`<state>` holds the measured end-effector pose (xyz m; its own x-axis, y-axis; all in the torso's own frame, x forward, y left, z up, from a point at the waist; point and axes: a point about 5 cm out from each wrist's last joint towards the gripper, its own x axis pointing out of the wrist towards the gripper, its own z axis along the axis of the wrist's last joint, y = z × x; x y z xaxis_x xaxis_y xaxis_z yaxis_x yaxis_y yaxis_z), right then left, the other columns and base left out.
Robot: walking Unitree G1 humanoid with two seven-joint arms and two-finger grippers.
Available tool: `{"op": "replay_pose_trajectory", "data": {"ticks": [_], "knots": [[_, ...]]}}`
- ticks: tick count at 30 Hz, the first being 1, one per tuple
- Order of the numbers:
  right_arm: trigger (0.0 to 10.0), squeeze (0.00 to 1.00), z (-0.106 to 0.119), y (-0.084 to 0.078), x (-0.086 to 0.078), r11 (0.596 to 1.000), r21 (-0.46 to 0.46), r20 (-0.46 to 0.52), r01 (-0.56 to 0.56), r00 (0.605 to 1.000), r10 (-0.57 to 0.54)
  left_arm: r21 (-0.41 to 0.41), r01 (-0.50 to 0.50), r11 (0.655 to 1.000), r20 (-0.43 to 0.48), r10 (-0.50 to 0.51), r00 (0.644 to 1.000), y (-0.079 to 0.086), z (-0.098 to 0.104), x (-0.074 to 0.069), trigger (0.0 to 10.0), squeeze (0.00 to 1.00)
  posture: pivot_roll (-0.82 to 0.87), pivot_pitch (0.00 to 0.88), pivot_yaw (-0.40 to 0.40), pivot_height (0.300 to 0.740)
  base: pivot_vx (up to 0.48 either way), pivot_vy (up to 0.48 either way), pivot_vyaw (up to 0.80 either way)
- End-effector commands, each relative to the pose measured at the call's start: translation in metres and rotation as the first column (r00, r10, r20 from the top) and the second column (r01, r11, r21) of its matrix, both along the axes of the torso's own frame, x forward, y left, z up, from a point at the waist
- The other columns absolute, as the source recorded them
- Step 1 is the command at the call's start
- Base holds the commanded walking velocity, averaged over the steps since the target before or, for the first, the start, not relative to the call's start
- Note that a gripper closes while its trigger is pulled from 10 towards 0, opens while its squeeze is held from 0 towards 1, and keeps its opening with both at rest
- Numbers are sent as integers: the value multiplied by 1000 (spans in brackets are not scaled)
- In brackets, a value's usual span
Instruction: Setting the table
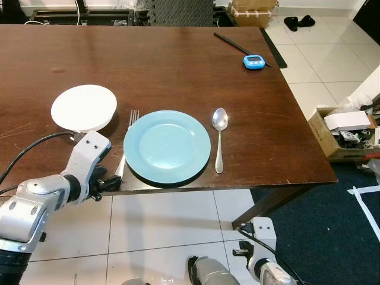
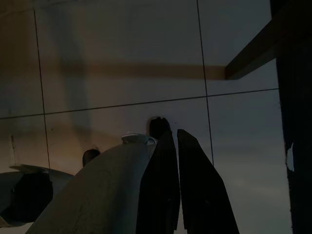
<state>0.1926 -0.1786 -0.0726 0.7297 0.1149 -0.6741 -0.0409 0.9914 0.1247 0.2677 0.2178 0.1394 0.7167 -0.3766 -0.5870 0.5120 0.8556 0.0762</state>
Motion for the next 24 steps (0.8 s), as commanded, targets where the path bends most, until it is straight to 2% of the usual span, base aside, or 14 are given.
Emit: {"op": "replay_pose_trajectory", "data": {"ticks": [1,2,3,8,9,10,12,13,15,18,23,24], "knots": [[10000,0,-4,-1,-8,1000,-3,-23,-5,1000,5,-71,42,997,-48,-45,998,-7,-1,-7,10000,792,46,97,-1,740,0,0,0],[10000,0,-4,-1,-8,1000,-3,-23,-5,1000,5,-71,42,997,-48,-45,998,-7,-1,-7,10000,792,46,97,-1,740,0,0,0],[10000,0,-4,-1,-8,1000,-3,-22,-5,1000,5,-81,56,995,-50,-60,997,-8,1,-9,10000,1000,46,97,-1,740,0,0,0],[10000,0,-4,-1,-7,1000,-4,-22,-2,1000,2,-47,35,998,-54,-37,998,-4,10,-7,10000,1000,47,100,-6,740,0,0,0],[10000,0,-4,-2,-7,1000,-5,-23,-3,1000,3,-45,22,999,-37,-24,999,-3,13,-5,10000,961,47,100,-6,740,0,0,0],[10000,0,-4,-2,-8,1000,-7,-25,-5,1000,5,-51,13,999,-17,-14,1000,-4,17,-3,10000,592,46,101,-8,740,0,0,0],[10000,0,-4,-3,-8,1000,-7,-25,-5,1000,5,-57,16,998,-14,-16,1000,-5,18,-3,10000,592,46,101,-8,740,0,0,0],[10000,0,-4,-3,-8,1000,-8,-26,-6,1000,6,-68,24,997,-17,-25,1000,-6,20,-4,10000,0,46,101,-8,740,0,0,0],[10000,0,-4,-4,-8,1000,-9,-25,-5,1000,4,-61,55,997,-26,-57,998,-7,26,-6,10000,0,41,104,-8,740,0,0,0],[10000,0,-4,-4,-8,1000,-9,-24,-4,1000,3,-8,81,997,-28,-81,996,-3,32,-8,10000,0,41,104,-8,740,0,0,0],[10000,0,-4,-5,-8,1000,-9,-25,-2,1000,2,18,50,999,10,-51,999,5,45,-3,10000,0,40,108,-12,740,0,0,0],[10000,0,-4,-5,-8,1000,-10,-26,-4,1000,3,32,13,999,32,-14,999,10,51,0,10000,0,40,109,-13,740,0,0,0]]}}
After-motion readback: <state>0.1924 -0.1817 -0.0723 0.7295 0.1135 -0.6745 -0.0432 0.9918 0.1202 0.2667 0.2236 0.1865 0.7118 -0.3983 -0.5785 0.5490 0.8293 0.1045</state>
